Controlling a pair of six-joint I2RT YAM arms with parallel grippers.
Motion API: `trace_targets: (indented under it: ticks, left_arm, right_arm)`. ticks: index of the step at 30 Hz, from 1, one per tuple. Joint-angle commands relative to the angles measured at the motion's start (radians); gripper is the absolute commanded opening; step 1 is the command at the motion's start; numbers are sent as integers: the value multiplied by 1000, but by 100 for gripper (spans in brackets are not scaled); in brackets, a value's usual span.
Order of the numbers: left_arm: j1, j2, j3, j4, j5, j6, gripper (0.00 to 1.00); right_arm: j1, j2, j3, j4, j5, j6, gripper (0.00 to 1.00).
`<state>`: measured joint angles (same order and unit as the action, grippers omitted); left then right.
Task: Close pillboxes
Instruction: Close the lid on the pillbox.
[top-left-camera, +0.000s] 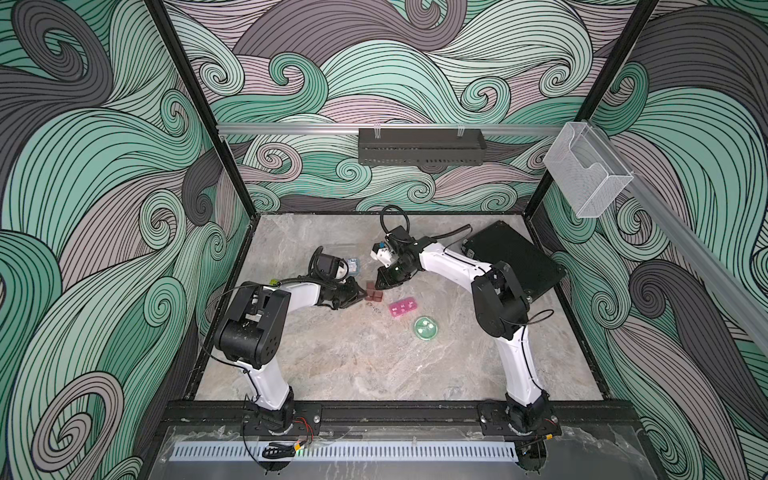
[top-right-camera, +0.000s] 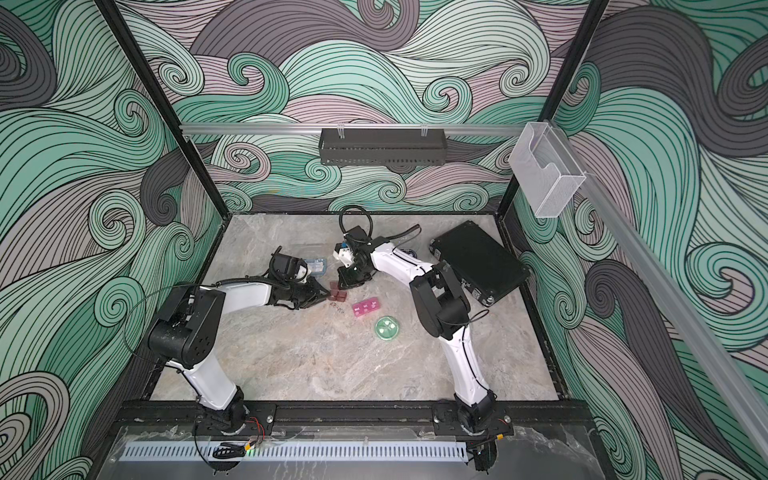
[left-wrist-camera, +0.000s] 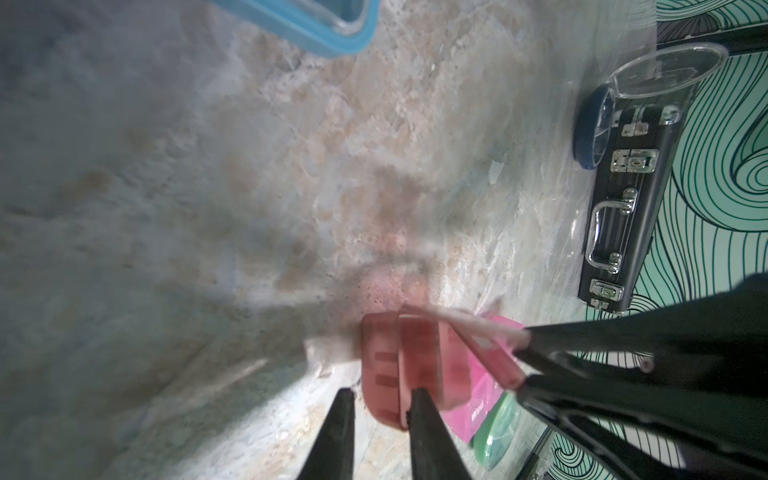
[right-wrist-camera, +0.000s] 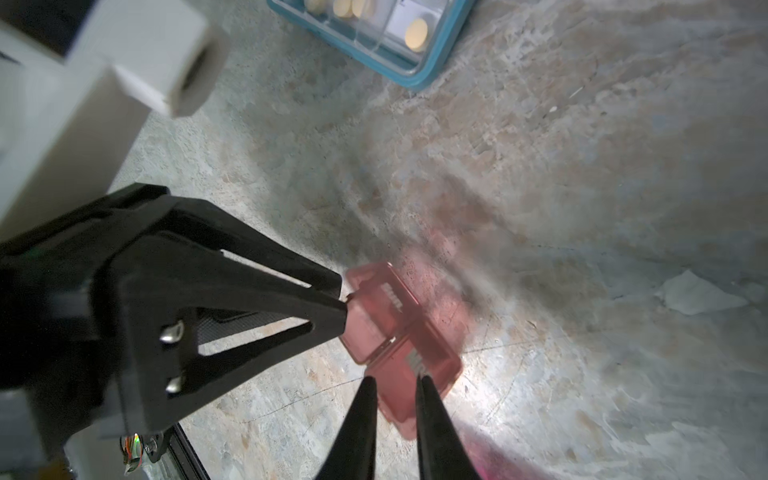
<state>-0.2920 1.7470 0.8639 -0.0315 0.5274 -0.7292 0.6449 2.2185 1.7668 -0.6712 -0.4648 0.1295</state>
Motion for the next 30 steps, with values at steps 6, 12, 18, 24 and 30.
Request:
trace_targets:
  ticks: [6,12,18,24,30]
  left_arm:
    - [-13,25,24,1,-13,-8,23]
    - [-15,12,15,2,-18,-6,23]
    - [-15,-16,17,-11,-21,4,23]
    - [-15,8,31,-1,-15,-5,23]
    - [-15,19,38,-1,-14,-3,23]
  right_arm:
    - [14,-16,-12,-17,1,-33,16]
    - [21,-74,-43,-18,28,-46,16]
    - [-2,-121,-61,-17,46,-55,16]
    - [-2,-82,-51,-16,25,-52,16]
    - [-3,-45,-22,-18,24,-48,16]
